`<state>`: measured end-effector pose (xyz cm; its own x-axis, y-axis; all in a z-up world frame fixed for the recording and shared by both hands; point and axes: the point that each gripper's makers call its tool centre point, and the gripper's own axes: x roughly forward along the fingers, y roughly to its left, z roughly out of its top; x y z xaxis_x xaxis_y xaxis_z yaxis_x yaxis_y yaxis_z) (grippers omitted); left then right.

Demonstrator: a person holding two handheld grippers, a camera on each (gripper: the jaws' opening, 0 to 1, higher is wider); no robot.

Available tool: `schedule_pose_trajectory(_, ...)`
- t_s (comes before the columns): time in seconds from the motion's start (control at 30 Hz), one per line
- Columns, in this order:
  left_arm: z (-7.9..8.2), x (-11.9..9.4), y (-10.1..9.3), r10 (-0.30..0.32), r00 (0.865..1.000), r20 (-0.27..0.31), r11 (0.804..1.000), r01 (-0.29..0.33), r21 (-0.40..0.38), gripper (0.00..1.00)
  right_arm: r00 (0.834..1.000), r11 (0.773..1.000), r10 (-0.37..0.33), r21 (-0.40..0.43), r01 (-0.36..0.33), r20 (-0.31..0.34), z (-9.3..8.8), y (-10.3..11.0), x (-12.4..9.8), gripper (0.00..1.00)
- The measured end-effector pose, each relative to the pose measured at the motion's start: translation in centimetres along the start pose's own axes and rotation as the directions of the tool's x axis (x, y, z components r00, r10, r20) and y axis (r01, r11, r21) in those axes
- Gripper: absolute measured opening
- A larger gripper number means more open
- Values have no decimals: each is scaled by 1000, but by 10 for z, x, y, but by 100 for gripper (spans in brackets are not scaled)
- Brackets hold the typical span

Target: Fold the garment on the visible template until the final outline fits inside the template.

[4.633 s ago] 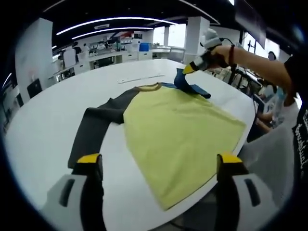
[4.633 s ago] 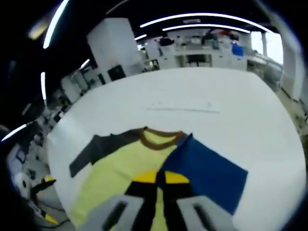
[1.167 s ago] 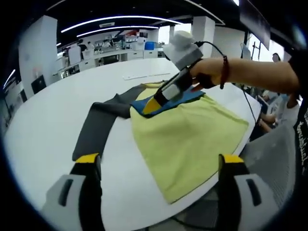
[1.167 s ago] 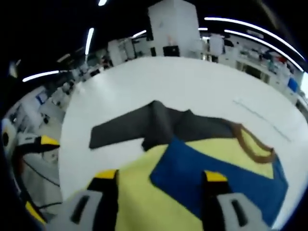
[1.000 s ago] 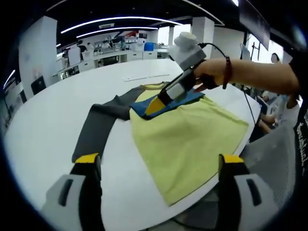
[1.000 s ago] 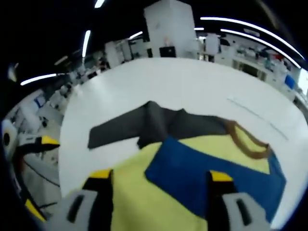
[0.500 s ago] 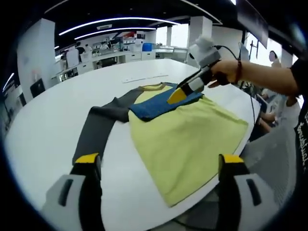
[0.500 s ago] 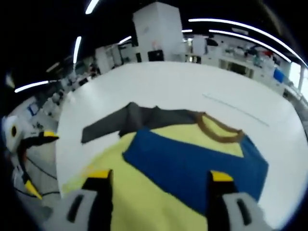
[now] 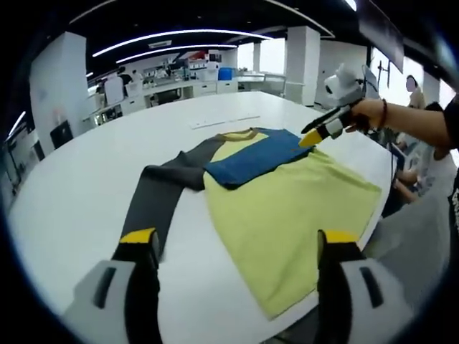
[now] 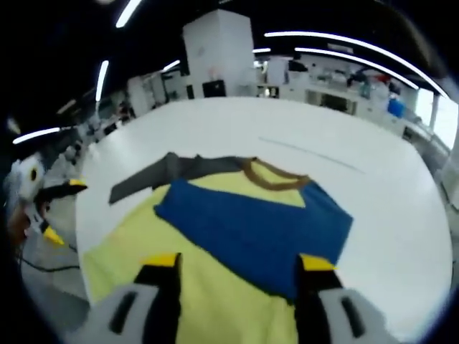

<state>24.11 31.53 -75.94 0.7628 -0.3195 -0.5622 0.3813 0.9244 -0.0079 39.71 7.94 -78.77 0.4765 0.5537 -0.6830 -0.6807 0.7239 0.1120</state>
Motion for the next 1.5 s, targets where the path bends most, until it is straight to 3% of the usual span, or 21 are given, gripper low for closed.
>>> schedule_pose_trajectory(0.47, 15, 28, 20, 51, 998, 38, 999, -50, -21, 63, 995, 993, -98, 64, 96, 17, -32, -56, -25, 33)
schedule_pose_trajectory(0.9, 14, 65, 34, 40, 999, 29, 999, -40, -12, 44, 993, 989, -122, 86, 121, -2, -52, -68, -24, 12)
schedule_pose_trajectory(1.27, -1, 98, 46, 43, 999, -11, 997, -44, -67, 31, 994, 988, -106, 110, 105, -1, -58, -68, -12, 2)
schedule_pose_trajectory(1.5, -6, 109, 45, 26, 999, -36, 995, -30, -94, 26, 997, 983, -76, 166, 73, 8, -60, -69, -4, 1)
